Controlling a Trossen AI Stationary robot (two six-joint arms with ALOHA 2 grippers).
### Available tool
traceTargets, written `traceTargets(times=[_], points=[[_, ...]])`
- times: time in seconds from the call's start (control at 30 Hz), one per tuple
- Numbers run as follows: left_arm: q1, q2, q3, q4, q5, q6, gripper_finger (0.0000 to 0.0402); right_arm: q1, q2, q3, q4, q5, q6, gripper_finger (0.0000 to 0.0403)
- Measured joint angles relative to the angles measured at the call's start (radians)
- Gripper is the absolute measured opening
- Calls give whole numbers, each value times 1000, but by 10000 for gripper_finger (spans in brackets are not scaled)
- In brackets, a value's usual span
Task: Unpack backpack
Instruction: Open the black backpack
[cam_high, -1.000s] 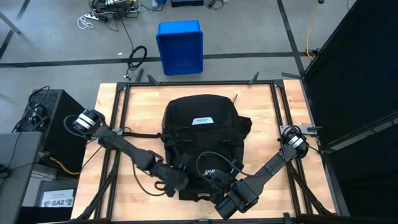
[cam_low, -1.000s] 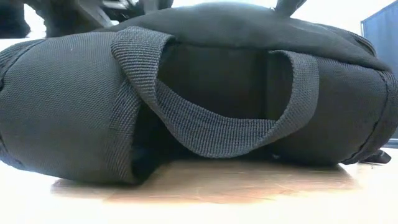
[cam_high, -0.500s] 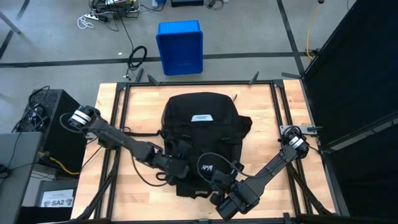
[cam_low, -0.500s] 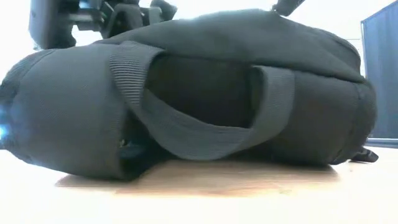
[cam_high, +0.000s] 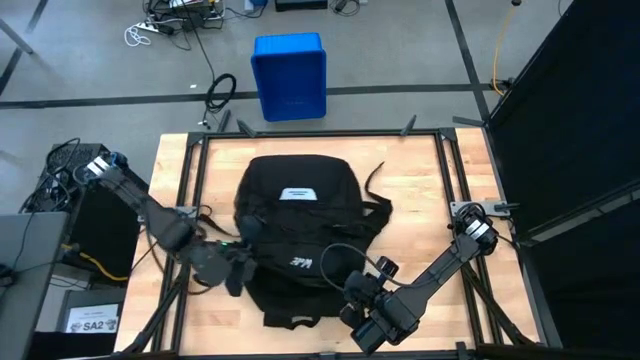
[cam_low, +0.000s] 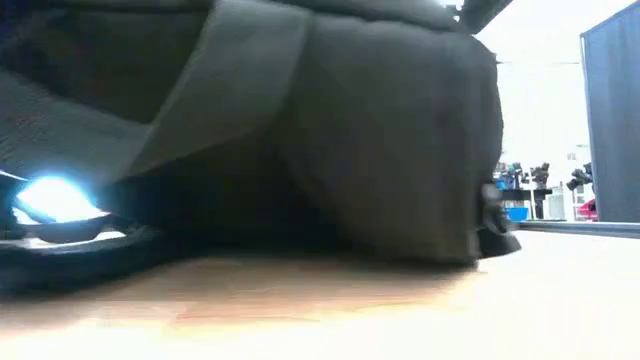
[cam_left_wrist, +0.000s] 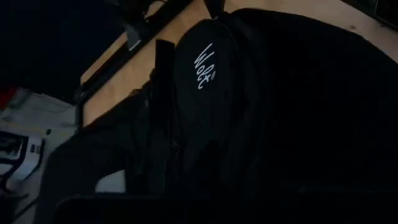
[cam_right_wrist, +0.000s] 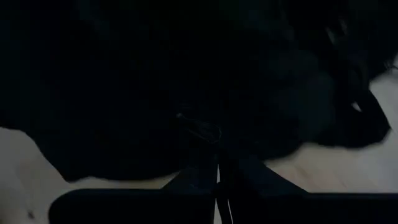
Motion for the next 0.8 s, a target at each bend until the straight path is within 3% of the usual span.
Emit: traceTargets(times=[0.3, 0.8], points=[[-125, -99, -1, -47, -67, -25, 0, -62, 0, -84, -111, 24, 120, 0], [-160, -122, -1, -51, -100, -27, 0, -265, 0, -194, -96, 164, 112, 6]])
